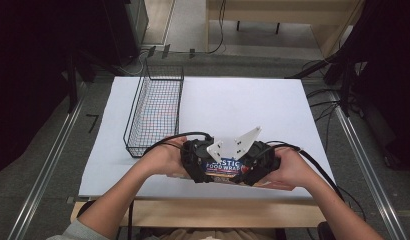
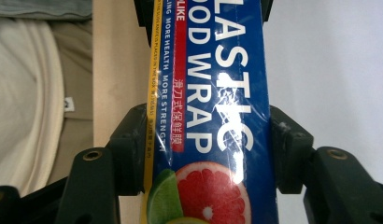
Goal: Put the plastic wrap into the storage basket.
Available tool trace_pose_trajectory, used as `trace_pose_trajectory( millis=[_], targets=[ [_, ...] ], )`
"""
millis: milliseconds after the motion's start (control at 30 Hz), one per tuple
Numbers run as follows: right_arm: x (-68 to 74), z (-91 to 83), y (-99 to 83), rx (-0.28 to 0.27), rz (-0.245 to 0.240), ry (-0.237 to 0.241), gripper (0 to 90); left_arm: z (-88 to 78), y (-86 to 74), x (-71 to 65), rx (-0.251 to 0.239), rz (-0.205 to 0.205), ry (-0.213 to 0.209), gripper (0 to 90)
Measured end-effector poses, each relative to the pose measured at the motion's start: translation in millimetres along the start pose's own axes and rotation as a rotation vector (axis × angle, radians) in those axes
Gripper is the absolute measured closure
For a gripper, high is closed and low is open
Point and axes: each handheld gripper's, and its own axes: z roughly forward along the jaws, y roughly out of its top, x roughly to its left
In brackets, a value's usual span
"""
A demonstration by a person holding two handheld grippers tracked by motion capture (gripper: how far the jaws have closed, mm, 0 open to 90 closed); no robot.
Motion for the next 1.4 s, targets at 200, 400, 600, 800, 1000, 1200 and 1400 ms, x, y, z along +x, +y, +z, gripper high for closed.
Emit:
trace_pose_trajectory(
  millis=[200,400,600,800,1000,1200,1400],
  targets=[
    [-2.6,1.1,-5.0,-0.037,-0.028,0.032,40.2,-0.7,-0.6,-5.8,-0.004,-0.061,-0.003,41.3],
    [-0.7,-9.4,-14.5,-0.072,-0.068,-0.053,25.8,-0.9,-8.2,-6.7,-0.043,-0.123,0.006,41.3],
    [-7.2,-29.1,-26.5,-0.131,-0.021,-0.062,23.6,-2.3,-13.0,-8.6,-0.022,-0.154,0.038,41.0],
    [-12.7,-40.8,-36.0,-0.139,0.024,-0.054,22.0,0.0,-19.0,-9.0,-0.008,-0.169,0.042,40.9],
    [-13.7,-46.9,-40.6,-0.142,0.057,-0.093,21.4,-0.2,-24.6,-6.8,-0.008,-0.192,0.044,40.9],
    [-16.1,-52.2,-47.9,-0.153,0.084,-0.113,18.5,-1.8,-30.9,-5.3,-0.001,-0.210,0.053,40.9],
    [-25.8,-59.9,-66.4,-0.184,0.108,-0.192,18.5,-6.9,-36.0,-4.0,-0.016,-0.219,0.064,40.8]
  ],
)
